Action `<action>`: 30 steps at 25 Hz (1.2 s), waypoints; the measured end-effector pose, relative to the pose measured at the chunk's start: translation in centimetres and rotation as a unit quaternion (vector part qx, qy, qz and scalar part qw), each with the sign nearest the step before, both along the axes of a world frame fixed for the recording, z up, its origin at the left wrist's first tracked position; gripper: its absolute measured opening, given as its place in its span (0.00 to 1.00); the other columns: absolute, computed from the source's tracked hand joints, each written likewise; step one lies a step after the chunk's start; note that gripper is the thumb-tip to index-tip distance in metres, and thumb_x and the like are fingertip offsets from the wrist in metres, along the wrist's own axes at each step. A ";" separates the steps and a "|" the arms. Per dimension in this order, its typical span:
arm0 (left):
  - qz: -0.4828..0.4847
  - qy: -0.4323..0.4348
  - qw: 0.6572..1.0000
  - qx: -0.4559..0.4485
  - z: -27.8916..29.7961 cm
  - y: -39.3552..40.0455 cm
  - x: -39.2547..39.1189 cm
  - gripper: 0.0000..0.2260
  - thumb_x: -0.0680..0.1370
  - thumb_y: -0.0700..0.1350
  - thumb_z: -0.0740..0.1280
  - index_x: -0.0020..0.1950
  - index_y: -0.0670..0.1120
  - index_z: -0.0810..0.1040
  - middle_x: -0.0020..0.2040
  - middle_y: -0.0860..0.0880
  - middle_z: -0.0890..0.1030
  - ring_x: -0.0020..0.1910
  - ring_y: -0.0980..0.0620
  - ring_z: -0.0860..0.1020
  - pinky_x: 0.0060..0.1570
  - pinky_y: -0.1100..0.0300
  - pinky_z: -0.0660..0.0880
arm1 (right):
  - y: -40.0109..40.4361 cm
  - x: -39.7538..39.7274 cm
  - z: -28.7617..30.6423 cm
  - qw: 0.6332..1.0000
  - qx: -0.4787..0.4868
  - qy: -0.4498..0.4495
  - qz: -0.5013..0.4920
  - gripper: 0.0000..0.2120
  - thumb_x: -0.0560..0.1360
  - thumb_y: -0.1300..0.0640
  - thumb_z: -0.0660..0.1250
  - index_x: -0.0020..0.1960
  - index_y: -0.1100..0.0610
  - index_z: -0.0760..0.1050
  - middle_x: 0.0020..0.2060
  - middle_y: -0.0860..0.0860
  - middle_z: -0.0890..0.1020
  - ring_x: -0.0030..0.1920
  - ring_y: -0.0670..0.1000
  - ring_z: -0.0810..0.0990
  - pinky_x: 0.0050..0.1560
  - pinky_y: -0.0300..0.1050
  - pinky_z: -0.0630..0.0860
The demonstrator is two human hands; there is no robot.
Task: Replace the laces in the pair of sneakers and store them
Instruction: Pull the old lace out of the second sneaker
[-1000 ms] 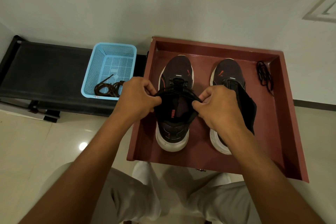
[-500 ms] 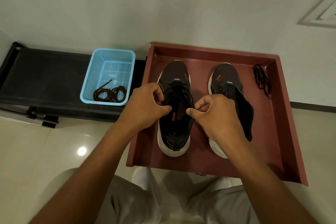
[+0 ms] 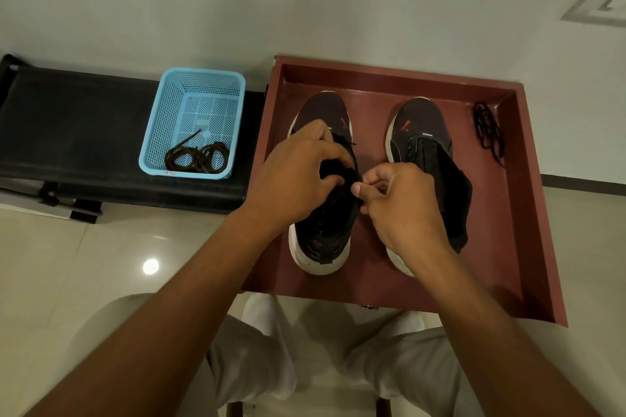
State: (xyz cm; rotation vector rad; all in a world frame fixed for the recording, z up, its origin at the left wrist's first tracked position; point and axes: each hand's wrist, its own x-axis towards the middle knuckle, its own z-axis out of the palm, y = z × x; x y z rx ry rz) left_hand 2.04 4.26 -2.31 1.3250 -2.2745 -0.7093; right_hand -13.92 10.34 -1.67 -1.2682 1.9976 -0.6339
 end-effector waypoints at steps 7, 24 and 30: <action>0.005 0.028 1.000 0.000 -0.6 -0.5 0.1 0.05 0.73 0.45 0.79 0.48 0.49 0.87 0.44 0.55 0.73 0.44 0.55 0.74 0.44 0.58 0.73 | -0.4 -0.1 -0.1 1.000 0.024 -0.004 0.001 0.08 0.79 0.55 0.72 0.41 0.52 0.80 0.35 0.51 0.84 0.36 0.51 0.86 0.39 0.45 0.81; 0.058 0.091 0.994 0.018 0.6 -1.1 3.0 0.15 0.69 0.50 0.75 0.55 0.52 0.82 0.56 0.51 0.74 0.56 0.55 0.72 0.60 0.64 0.69 | -0.3 0.0 0.2 1.000 0.015 -0.010 -0.004 0.07 0.78 0.56 0.74 0.42 0.53 0.81 0.35 0.50 0.85 0.37 0.50 0.86 0.41 0.45 0.83; -0.022 -0.013 0.999 -0.044 -0.3 -0.6 0.8 0.08 0.70 0.53 0.79 0.48 0.55 0.87 0.56 0.53 0.76 0.62 0.48 0.71 0.58 0.41 0.71 | -0.3 0.0 0.5 1.000 0.010 -0.017 0.000 0.06 0.78 0.56 0.74 0.42 0.53 0.82 0.36 0.50 0.85 0.37 0.50 0.86 0.45 0.50 0.84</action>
